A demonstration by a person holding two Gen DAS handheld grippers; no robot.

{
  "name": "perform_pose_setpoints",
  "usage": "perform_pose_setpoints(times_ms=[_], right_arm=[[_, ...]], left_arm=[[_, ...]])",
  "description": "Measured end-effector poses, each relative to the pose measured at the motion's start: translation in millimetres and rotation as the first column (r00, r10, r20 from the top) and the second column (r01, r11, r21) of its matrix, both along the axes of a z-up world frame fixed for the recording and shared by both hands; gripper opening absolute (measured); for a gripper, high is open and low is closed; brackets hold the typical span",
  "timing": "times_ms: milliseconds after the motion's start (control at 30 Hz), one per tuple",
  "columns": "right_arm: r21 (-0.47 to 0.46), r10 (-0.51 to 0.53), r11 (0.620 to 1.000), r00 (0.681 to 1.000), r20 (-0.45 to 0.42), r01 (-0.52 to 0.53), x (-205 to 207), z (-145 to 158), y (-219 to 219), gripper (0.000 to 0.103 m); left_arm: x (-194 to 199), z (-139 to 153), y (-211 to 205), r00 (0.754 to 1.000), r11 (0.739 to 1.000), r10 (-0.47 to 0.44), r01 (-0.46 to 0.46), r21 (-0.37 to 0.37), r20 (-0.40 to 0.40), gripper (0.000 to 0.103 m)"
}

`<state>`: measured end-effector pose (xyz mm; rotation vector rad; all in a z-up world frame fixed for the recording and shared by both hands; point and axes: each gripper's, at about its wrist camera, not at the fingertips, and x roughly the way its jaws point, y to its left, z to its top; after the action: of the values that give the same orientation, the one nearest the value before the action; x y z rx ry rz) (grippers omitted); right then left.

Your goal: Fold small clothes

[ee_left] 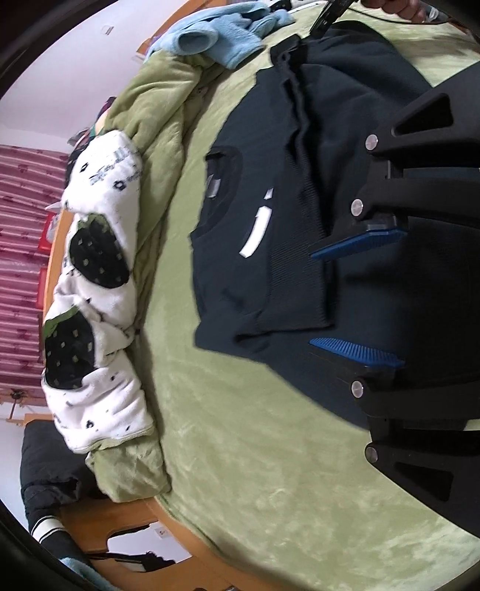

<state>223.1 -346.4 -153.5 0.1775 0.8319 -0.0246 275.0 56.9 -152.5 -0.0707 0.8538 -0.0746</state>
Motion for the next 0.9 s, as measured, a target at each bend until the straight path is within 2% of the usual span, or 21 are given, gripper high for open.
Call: perform_pose_setpoints(times_ms=[167,300,433,633,733,900], right_arm=[[0.000,0.022,1.000,0.999,-0.040,-0.022,10,-17,11,0.027],[-0.012,0.024,1.000,0.994,-0.109,-0.025,31,-31,14,0.027],[-0.030,0.033,0.999,0.990,-0.140,-0.037,56,-37,17,0.025],[0.011,0.039,0.999,0.992,-0.116,-0.038,100,-28,12,0.025],[-0.006,0.006,1.000,0.997,-0.072,-0.006,123,-20,5,0.024],[0.025,-0.025,0.999,0.998,-0.061,0.027,138,-16,-14,0.025]], left_arm=[[-1,-18,-10,0.999,1.000,-0.024,0.024,0.001,-0.038,0.042],[8,-35,-18,0.997,0.999,-0.037,0.038,0.003,-0.073,0.042],[26,-41,-22,0.998,0.999,-0.030,0.031,0.023,-0.061,0.042],[67,-32,-12,0.999,1.000,0.002,-0.003,-0.026,-0.041,0.042],[85,-23,-5,0.999,0.999,0.043,-0.043,-0.024,-0.020,0.042],[94,-20,5,0.998,0.997,0.066,-0.067,-0.029,-0.002,0.042]])
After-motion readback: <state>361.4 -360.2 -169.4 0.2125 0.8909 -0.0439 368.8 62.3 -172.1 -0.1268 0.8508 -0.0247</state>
